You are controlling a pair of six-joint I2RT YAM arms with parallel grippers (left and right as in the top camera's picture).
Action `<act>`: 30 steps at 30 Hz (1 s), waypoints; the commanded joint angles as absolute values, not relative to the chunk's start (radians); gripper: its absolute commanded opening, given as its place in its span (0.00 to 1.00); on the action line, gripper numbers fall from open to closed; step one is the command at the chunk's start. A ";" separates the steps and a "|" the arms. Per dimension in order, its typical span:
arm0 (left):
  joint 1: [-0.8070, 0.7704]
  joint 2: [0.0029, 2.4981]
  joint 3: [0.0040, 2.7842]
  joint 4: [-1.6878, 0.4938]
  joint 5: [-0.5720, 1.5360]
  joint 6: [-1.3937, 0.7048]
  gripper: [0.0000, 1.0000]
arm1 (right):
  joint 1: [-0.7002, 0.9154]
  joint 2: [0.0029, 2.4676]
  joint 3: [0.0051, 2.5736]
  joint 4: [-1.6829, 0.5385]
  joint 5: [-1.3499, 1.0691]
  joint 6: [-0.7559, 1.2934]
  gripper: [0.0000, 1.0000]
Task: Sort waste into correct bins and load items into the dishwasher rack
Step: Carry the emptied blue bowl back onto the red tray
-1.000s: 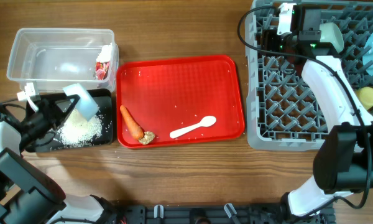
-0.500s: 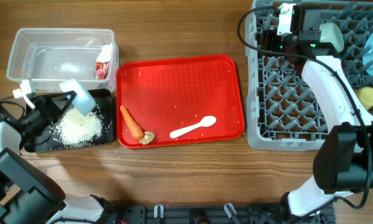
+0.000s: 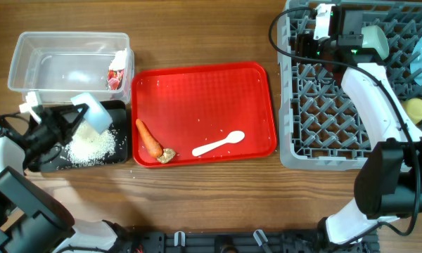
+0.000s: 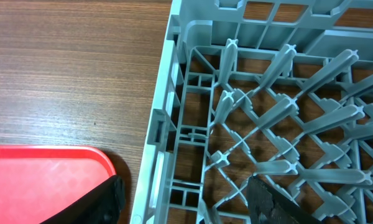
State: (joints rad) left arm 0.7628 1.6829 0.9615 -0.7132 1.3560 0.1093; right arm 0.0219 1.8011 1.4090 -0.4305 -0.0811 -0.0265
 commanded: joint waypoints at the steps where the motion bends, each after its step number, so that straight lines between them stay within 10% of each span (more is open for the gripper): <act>1: 0.695 1.605 0.963 -0.727 1.406 0.104 0.04 | 0.022 1.783 1.417 -0.427 -0.068 -0.026 0.65; 30: -0.355 1.602 0.963 -0.056 0.258 -0.274 0.04 | 0.022 1.783 1.417 -0.510 -0.065 -0.023 0.65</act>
